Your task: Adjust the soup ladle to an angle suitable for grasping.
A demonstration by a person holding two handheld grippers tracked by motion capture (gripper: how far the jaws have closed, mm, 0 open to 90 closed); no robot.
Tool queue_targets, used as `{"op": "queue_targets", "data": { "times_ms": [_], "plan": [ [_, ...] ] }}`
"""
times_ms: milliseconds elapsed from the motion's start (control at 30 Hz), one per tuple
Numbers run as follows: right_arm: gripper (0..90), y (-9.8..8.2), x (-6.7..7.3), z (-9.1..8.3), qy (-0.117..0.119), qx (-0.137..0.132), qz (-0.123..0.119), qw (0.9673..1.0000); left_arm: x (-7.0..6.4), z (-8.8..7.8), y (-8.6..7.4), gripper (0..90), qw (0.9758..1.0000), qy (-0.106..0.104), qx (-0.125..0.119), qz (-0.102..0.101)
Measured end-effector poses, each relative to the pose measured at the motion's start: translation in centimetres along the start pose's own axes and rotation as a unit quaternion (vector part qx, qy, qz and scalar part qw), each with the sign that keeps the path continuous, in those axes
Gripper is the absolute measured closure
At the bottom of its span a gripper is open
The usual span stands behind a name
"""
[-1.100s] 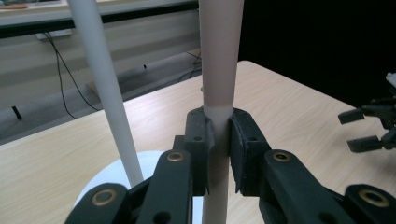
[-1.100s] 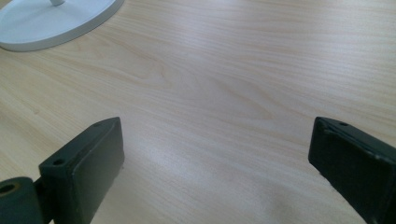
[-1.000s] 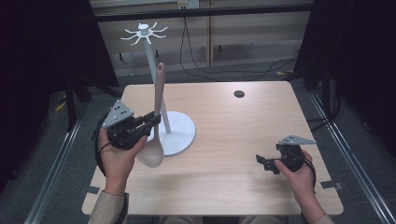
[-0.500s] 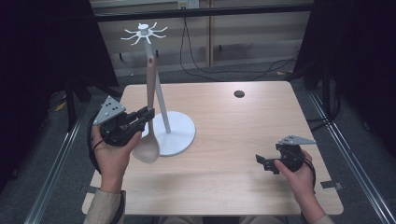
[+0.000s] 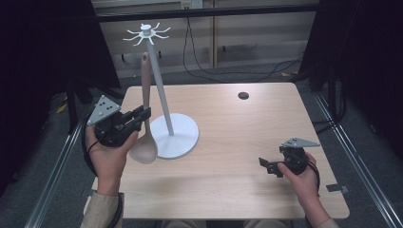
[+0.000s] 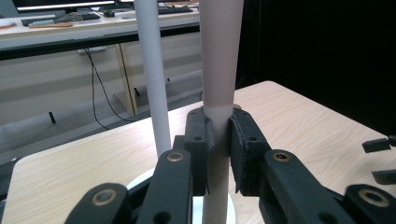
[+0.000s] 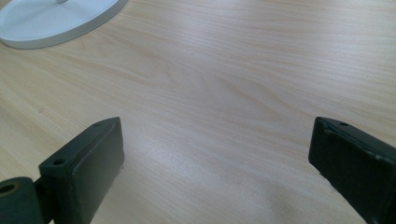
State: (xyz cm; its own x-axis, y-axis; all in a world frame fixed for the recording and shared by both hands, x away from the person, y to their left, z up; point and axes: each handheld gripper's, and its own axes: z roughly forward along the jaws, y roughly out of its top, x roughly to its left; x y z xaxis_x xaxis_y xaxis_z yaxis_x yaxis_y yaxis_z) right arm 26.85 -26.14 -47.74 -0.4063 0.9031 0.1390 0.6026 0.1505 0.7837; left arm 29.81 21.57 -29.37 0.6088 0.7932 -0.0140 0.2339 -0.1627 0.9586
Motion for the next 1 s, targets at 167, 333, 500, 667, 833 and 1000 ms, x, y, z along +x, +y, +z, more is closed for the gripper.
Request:
{"op": "queue_targets", "data": {
  "times_ms": [167,333,500,667,833,1000],
  "plan": [
    [3.1,-0.1,0.0,0.0,0.000,0.003,0.001,1.0000,0.3,-0.1,0.3,78.8,0.9999,0.014,-0.004,0.002],
    [3.1,0.0,0.0,0.0,0.001,0.002,0.002,1.0000,0.8,0.0,0.7,78.8,0.9996,0.025,-0.010,-0.007],
    [3.1,-0.1,-0.1,0.1,0.001,0.003,0.002,1.0000,1.0,0.0,1.1,78.8,0.9993,0.032,-0.018,-0.012],
    [3.1,-0.1,-0.1,0.1,0.002,0.002,0.002,1.0000,1.3,0.0,1.1,78.8,0.9989,0.040,-0.018,-0.015],
    [3.1,-0.1,0.0,0.1,0.003,0.003,0.002,1.0000,1.6,0.2,1.2,78.8,0.9987,0.049,-0.012,-0.011],
    [3.1,-0.1,0.0,0.1,0.002,0.003,0.002,1.0000,1.8,0.5,1.2,78.8,0.9985,0.051,-0.013,-0.018]
  ]
}}
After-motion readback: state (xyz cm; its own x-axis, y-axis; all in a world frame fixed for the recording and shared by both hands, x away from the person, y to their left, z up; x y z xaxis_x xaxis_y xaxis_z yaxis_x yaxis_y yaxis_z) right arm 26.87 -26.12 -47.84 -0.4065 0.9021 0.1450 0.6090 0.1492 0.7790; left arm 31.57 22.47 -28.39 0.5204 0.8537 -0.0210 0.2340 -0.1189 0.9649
